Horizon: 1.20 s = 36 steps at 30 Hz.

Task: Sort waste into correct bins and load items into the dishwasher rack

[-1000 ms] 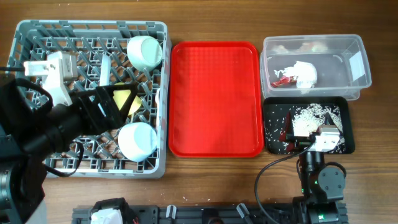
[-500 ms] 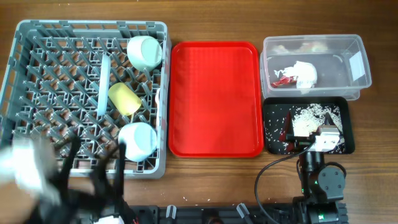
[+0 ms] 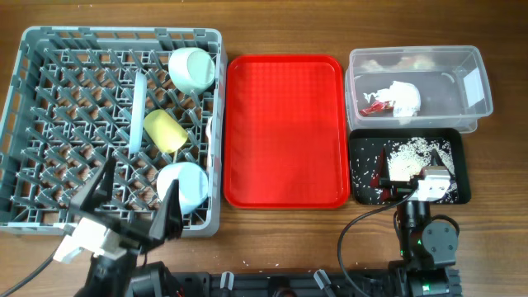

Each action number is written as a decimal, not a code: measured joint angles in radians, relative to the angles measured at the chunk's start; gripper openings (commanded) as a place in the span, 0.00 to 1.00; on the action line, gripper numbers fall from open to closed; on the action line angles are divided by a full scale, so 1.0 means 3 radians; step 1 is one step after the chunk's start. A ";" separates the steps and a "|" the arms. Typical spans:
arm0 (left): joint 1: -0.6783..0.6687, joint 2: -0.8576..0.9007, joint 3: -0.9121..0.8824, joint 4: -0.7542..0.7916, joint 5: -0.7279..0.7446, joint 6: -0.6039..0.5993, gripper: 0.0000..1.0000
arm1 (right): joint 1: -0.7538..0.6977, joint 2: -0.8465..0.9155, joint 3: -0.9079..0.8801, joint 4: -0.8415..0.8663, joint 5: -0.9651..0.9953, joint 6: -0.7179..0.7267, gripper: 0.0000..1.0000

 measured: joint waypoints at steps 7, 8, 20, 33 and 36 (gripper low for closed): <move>-0.0237 -0.0008 -0.1041 0.0846 -0.0781 -0.0802 1.00 | 0.0000 0.0001 0.0001 0.0003 0.0000 0.0000 1.00; -0.0276 -0.0008 -0.1073 0.0841 -0.0899 -0.0839 1.00 | 0.0000 0.0001 0.0001 0.0003 0.0000 0.0000 1.00; -0.0483 -0.0010 -0.1653 0.0816 -0.1509 -0.1078 1.00 | 0.0000 0.0001 0.0001 0.0003 0.0000 0.0000 1.00; -0.0510 -0.0014 -0.1712 0.0078 -0.1811 -0.0398 1.00 | 0.0000 0.0001 0.0001 0.0003 0.0000 0.0000 1.00; -0.0510 -0.0014 -0.1712 0.0078 -0.1822 -0.0285 1.00 | 0.0000 0.0001 0.0000 0.0003 0.0000 0.0000 1.00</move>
